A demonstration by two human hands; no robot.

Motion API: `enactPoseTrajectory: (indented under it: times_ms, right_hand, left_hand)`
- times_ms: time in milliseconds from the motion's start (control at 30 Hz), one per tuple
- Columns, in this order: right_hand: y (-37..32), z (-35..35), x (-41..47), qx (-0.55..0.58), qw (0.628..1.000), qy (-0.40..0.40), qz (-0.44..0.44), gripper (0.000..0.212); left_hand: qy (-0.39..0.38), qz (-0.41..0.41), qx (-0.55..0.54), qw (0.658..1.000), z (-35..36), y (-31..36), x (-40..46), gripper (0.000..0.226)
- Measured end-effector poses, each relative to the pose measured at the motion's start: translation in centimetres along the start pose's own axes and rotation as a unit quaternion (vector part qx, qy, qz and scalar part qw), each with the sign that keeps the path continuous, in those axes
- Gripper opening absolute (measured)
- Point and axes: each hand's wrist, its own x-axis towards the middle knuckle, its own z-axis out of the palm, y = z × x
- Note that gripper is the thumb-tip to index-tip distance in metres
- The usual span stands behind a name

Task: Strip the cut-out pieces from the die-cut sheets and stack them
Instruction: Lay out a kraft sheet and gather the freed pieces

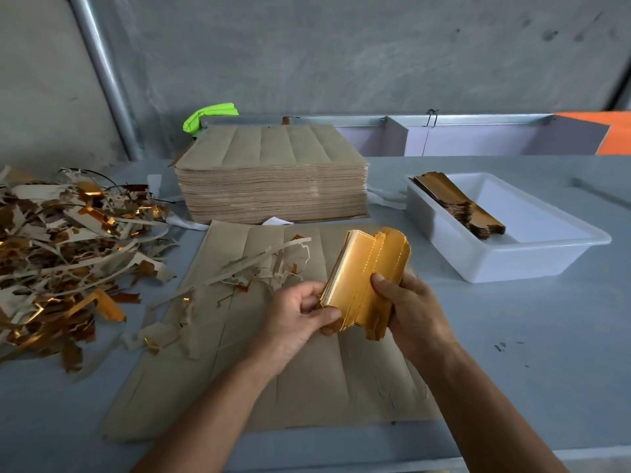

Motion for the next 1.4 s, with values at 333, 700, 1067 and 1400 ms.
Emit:
enactPoseTrajectory:
  times_ms: [333, 700, 1067, 1400]
  right_hand:
    - [-0.7, -1.9, 0.8, 0.086, 0.992, 0.093, 0.021, 0.015]
    - [-0.3, -2.2, 0.6, 0.007, 0.998, 0.051, -0.032, 0.014]
    - [2.8, -0.2, -1.0, -0.097, 0.981, -0.04, -0.163, 0.022]
    - [2.6, -0.6, -0.6, -0.139, 0.977, -0.026, -0.159, 0.023]
  left_hand:
    - [0.039, -0.027, 0.017, 0.999, -0.2, 0.1, -0.5, 0.012]
    - [0.216, 0.06, 0.48, 0.848, -2.7, 1.8, -0.1, 0.028]
    - [0.001, -0.01, 0.15, 0.989, 3.5, 0.1, 0.7, 0.017]
    - [0.013, -0.014, 0.178, 0.984, 3.8, 0.3, 1.2, 0.023]
